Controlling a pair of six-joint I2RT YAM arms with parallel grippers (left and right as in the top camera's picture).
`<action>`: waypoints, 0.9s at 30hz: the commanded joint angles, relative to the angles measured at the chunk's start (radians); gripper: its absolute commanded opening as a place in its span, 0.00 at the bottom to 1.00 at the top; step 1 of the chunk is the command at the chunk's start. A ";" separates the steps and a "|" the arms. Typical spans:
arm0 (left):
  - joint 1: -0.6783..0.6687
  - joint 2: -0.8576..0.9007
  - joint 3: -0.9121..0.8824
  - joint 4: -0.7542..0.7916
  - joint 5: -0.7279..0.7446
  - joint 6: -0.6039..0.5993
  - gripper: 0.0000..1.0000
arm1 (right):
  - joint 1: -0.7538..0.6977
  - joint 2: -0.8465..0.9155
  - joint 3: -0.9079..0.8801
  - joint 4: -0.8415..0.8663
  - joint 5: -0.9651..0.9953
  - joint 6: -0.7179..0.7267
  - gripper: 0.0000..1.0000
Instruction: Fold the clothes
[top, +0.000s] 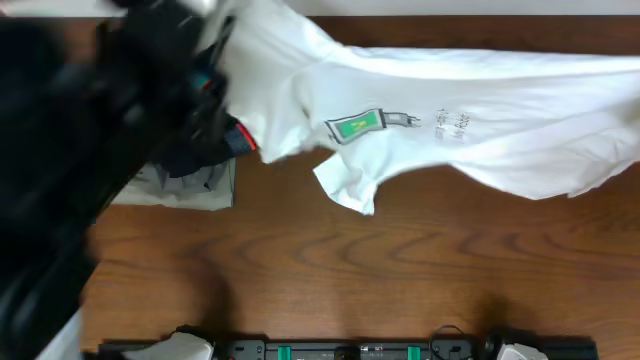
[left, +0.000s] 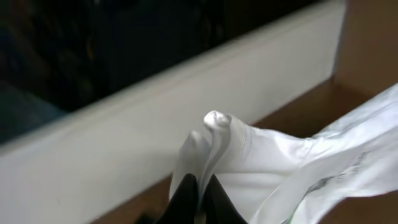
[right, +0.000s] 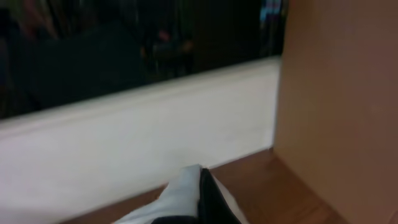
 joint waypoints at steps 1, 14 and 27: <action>-0.002 -0.031 0.036 -0.070 0.136 0.019 0.06 | -0.010 -0.017 0.051 -0.039 0.029 -0.016 0.01; -0.002 -0.095 0.035 -0.147 0.073 0.081 0.06 | -0.010 -0.035 0.111 -0.215 -0.002 0.005 0.01; -0.002 0.266 0.035 -0.114 0.053 0.055 0.06 | -0.009 0.157 0.111 -0.185 -0.110 -0.053 0.01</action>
